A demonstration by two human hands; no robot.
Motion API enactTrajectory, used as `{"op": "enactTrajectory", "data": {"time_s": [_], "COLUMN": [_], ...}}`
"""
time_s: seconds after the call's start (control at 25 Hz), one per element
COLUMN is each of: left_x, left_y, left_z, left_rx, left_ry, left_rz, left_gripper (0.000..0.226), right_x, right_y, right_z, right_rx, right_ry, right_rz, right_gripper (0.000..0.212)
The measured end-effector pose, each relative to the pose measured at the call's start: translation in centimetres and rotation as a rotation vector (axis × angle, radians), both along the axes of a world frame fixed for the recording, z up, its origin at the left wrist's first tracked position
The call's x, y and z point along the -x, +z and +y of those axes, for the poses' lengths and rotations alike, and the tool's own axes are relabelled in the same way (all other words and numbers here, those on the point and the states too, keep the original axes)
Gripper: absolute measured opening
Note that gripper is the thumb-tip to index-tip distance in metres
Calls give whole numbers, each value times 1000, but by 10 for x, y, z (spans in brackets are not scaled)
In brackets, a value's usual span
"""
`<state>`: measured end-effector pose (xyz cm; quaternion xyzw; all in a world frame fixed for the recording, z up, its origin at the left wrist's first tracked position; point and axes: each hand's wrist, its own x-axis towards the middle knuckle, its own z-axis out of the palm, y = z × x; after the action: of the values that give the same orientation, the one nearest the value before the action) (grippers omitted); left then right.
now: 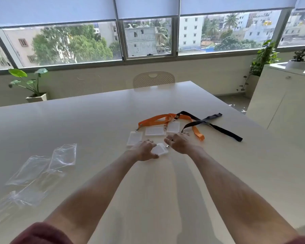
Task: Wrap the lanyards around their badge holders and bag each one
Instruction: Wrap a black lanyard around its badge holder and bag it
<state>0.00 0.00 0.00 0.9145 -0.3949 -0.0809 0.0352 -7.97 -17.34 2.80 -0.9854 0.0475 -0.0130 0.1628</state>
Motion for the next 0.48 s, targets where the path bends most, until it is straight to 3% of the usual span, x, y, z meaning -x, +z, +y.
{"op": "enactTrajectory", "data": {"time_s": [0.28,0.48], "left_x": [-5,-1], "left_y": [-5,-7], "left_z": [-14,-16], "left_rx": [23,76], "left_ry": [191,221], "left_rz": [117,32], "left_gripper": [70,60], "right_x": [-13,-24], "right_y": [-4,-10], "right_z": [-29,-42], "right_rx": [-69,-146], "right_ry": [106,182], "right_rz": [25,-67], "right_gripper": [33,29]}}
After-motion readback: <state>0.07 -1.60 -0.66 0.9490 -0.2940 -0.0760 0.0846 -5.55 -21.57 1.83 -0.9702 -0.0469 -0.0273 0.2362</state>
